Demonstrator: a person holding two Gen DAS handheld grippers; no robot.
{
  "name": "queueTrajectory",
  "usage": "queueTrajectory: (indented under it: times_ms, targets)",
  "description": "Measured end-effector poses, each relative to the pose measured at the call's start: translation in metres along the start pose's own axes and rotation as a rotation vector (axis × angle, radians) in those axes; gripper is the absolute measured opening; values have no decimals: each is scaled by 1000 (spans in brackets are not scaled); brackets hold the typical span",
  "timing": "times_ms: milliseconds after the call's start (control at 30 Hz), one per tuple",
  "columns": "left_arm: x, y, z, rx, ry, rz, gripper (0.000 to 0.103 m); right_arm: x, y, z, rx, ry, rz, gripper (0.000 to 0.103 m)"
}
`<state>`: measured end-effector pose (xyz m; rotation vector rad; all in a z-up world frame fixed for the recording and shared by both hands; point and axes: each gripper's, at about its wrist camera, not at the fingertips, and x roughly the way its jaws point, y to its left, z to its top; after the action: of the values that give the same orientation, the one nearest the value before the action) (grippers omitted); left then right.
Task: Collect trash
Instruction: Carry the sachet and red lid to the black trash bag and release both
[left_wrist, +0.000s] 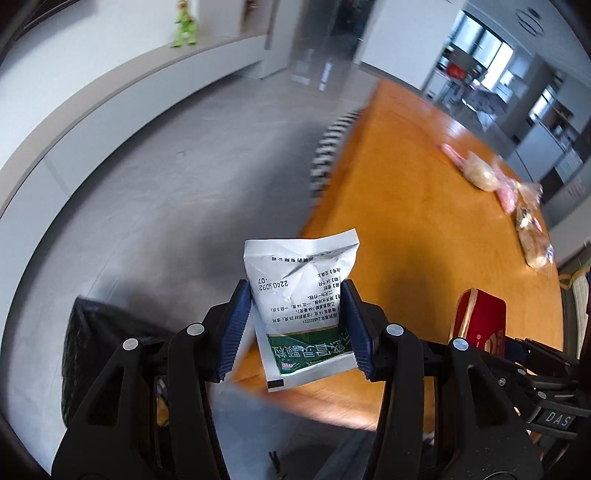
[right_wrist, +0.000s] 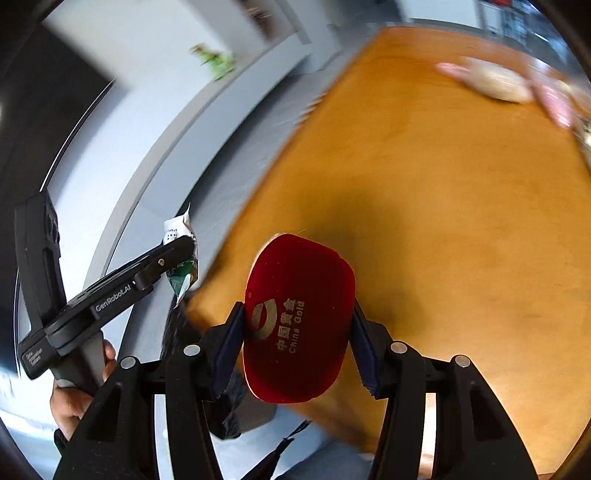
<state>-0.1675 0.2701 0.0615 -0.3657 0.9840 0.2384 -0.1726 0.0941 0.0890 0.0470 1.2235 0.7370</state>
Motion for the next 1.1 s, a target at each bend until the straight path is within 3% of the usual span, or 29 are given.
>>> queueTrajectory:
  times_ms: [267,500,567,633,667,700,833,900,1100]
  targets:
    - [-42,128,-62,-172,-46,171,50,57,116,-29,-226,105,77,56]
    - [-56,222,-130,-366,-15,280,50,121,188,-52,-354,216,98,56]
    - [-59,242,-146,-410,-3,299,51,140,208,-54,-378,233,119,60]
    - [-62,259,-159,-451,9,300,60,160,229,-55,-416,260,85,70]
    - [-63,265,-163,-471,19,299,85,169,237,-56,-426,268,63,74]
    - [-68,274,-169,-514,7,307,97,172,238,-60,-425,270,62,74]
    - [-86,292,-181,-599,-41,316,97,166,228,-83,-417,289,60,74]
    - [-88,295,-181,-620,-41,309,97,166,221,-76,-408,290,64,74]
    - [-82,287,-172,-598,-28,289,97,160,216,-70,-393,287,94,74]
